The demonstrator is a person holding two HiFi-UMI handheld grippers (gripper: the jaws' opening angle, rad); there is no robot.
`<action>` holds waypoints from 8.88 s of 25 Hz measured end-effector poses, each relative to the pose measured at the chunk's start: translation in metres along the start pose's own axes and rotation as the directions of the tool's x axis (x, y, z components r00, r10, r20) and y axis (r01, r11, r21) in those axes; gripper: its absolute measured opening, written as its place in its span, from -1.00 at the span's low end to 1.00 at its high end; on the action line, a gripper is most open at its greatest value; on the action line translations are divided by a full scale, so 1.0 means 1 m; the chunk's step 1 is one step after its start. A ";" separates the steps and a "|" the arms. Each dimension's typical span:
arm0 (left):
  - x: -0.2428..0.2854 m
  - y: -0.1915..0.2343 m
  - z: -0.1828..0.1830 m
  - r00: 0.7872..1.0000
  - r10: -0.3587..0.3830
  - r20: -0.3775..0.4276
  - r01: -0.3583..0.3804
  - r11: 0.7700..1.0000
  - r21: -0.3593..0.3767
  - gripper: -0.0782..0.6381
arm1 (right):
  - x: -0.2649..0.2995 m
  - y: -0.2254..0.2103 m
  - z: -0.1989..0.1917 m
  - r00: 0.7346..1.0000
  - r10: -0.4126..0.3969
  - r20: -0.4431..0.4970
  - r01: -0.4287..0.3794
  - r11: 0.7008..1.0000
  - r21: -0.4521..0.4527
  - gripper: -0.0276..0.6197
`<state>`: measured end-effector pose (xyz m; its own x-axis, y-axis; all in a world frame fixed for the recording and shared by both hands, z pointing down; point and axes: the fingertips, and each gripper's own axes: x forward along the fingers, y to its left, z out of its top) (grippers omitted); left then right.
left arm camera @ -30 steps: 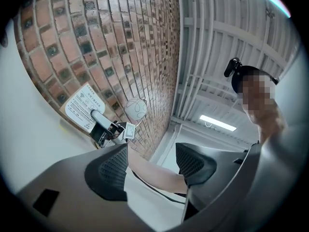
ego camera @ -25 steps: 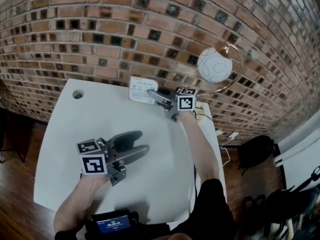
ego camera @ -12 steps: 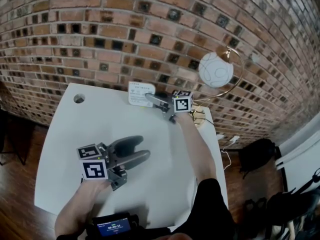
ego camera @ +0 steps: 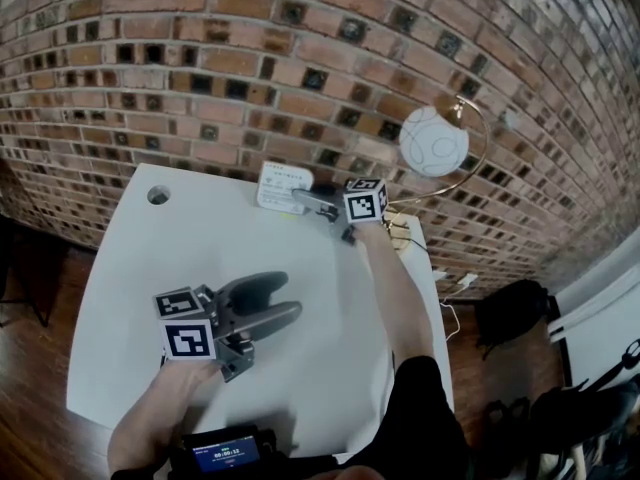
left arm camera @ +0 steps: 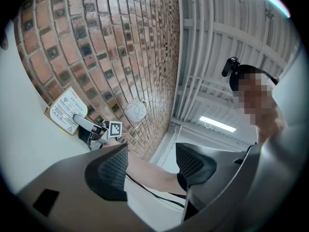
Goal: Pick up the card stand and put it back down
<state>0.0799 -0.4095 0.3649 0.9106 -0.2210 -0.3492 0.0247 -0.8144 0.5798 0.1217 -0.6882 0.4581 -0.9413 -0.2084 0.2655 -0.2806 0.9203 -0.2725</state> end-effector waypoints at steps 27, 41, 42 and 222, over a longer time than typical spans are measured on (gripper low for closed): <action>-0.001 0.006 -0.006 1.000 0.001 -0.010 -0.001 1.000 -0.013 0.06 | -0.009 0.004 0.005 0.983 -0.183 -0.028 0.184 0.983 0.019 -0.48; -0.001 0.010 -0.007 1.000 0.009 -0.018 -0.010 1.000 -0.014 0.06 | -0.046 0.004 -0.008 0.912 -0.404 -0.074 0.408 0.912 0.038 -0.44; -0.003 0.011 -0.006 1.000 0.011 -0.015 -0.012 1.000 -0.019 0.06 | -0.053 0.006 -0.008 0.902 -0.428 -0.061 0.432 0.900 0.063 -0.44; 0.011 -0.310 -0.149 0.977 -0.133 -0.169 0.160 0.974 0.158 0.06 | -0.202 0.619 -0.030 0.825 0.092 0.558 0.090 0.953 -0.290 -0.81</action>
<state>0.1441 -0.0797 0.2908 0.9557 -0.0164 -0.2938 0.1050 -0.9137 0.3926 0.1434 -0.0670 0.2635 -0.9068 -0.2715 -0.3224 -0.2973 0.9542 0.0326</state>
